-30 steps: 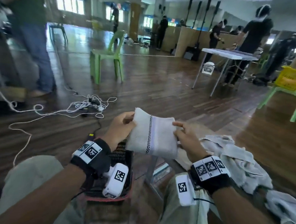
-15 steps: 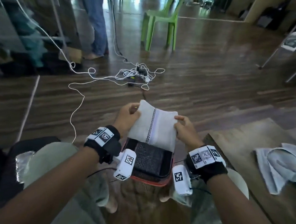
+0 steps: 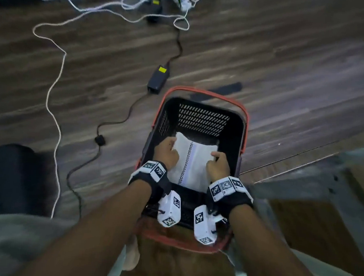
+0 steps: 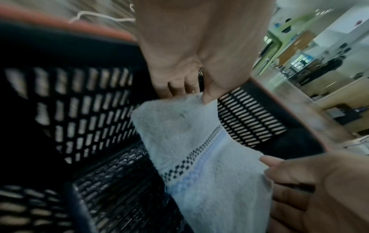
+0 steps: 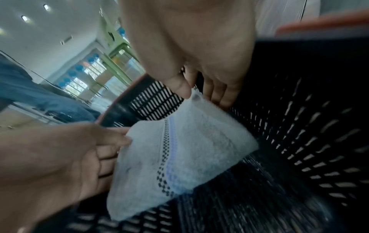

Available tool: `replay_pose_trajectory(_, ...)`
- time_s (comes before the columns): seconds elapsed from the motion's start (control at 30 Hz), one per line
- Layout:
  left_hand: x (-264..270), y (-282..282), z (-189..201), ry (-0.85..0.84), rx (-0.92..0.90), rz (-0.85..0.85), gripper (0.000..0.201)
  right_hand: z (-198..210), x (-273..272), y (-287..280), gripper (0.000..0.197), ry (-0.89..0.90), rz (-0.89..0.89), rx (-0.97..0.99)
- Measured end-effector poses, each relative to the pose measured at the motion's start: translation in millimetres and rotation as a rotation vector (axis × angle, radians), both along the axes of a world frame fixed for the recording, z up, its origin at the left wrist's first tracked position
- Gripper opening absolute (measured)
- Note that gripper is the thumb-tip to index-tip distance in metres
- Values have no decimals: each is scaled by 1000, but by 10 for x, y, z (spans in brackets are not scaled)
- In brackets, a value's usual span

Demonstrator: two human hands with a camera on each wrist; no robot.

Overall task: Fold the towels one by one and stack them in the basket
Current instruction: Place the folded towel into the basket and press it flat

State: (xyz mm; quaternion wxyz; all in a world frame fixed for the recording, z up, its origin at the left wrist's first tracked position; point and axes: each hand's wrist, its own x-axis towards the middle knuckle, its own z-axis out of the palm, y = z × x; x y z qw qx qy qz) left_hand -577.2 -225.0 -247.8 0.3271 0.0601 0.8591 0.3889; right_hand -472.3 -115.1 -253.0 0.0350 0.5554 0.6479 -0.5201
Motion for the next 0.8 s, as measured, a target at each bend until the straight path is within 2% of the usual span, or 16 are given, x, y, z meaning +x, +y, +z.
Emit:
replay_pose_trajectory(0.17,-300,396,-687,13,33,17,45,-654,-373,233,48,7,-125,24)
replay_pose_trajectory(0.3,-458,570,-1084,5,66,79,43,-994,-551,394,48,47,-176,49)
replay_pose_trajectory(0.43,-493,582,-1320,41,21,105,40,-1184,-603,444,45,56,-235,64)
replay_pose_trajectory(0.57,-497,566,-1391,85,3,103,42,-1240,-593,418,46,59,-228,74)
replay_pose_trajectory(0.63,-446,565,-1356,243,-1,7,47,-1241,-581,374,46,60,-179,137)
replay_pose_trajectory(0.73,-309,552,-1349,594,-69,-349,55,-1224,-543,232,50,40,-12,370)
replay_pose_trajectory(0.8,-274,536,-1406,645,-163,-522,61,-1235,-507,161,56,-14,156,512)
